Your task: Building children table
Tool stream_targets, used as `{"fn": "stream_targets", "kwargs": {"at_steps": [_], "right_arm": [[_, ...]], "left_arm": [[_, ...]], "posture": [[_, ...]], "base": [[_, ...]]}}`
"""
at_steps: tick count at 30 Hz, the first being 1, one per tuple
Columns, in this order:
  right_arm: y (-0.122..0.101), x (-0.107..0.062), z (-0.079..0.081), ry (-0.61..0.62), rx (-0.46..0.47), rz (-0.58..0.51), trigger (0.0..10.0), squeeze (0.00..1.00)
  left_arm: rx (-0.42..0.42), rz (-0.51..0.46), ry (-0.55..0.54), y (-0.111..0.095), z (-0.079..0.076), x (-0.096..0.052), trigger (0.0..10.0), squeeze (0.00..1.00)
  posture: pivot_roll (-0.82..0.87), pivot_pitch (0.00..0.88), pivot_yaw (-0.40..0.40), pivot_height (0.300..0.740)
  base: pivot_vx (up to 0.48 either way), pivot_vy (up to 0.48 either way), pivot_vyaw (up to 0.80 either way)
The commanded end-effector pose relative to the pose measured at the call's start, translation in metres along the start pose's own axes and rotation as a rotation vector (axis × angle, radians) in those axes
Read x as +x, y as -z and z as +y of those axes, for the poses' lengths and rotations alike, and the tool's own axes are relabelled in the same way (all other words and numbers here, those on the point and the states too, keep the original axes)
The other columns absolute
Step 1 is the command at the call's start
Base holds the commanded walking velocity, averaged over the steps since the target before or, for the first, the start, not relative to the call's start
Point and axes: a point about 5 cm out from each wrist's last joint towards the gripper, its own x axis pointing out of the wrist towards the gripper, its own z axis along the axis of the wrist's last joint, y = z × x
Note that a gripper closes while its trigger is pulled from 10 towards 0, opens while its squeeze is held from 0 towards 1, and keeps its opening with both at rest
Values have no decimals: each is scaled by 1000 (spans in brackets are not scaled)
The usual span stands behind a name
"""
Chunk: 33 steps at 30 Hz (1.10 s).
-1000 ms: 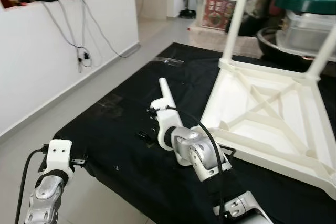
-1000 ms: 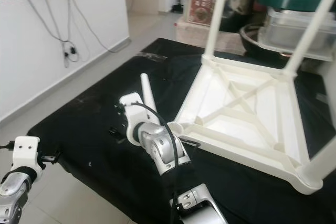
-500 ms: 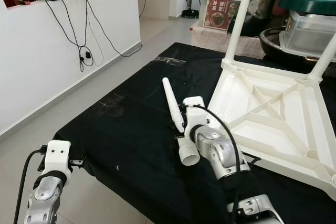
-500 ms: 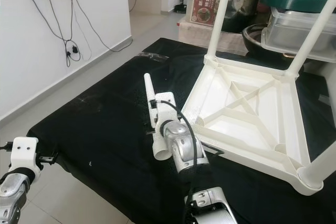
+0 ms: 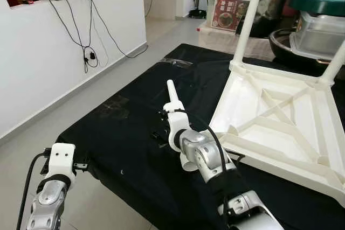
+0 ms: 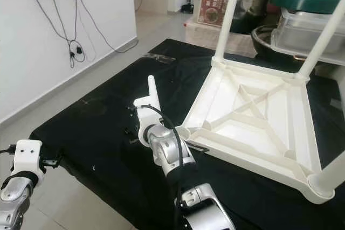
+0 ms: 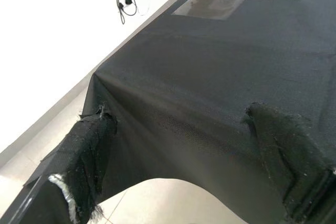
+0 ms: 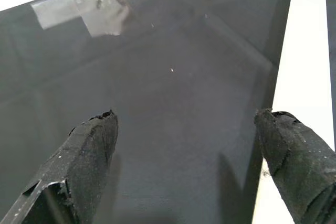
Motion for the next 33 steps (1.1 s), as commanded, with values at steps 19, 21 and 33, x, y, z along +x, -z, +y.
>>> {"fn": "stream_targets", "kwargs": {"at_steps": [19, 21, 33], "right_arm": [[-27, 3, -10, 75, 121, -114, 10000, 0], [-17, 6, -9, 83, 113, -67, 10000, 0], [-5, 7, -29, 241, 192, -36, 10000, 0]], "left_arm": [[15, 133, 24, 26, -9, -9, 10000, 0], [16, 134, 24, 26, -9, -9, 10000, 0], [20, 138, 23, 27, -9, -9, 10000, 0]], "posture": [[91, 0, -77, 740], [91, 0, -77, 740], [92, 0, -79, 740]], "base": [[0, 0, 0], [0, 0, 0], [0, 0, 0]]}}
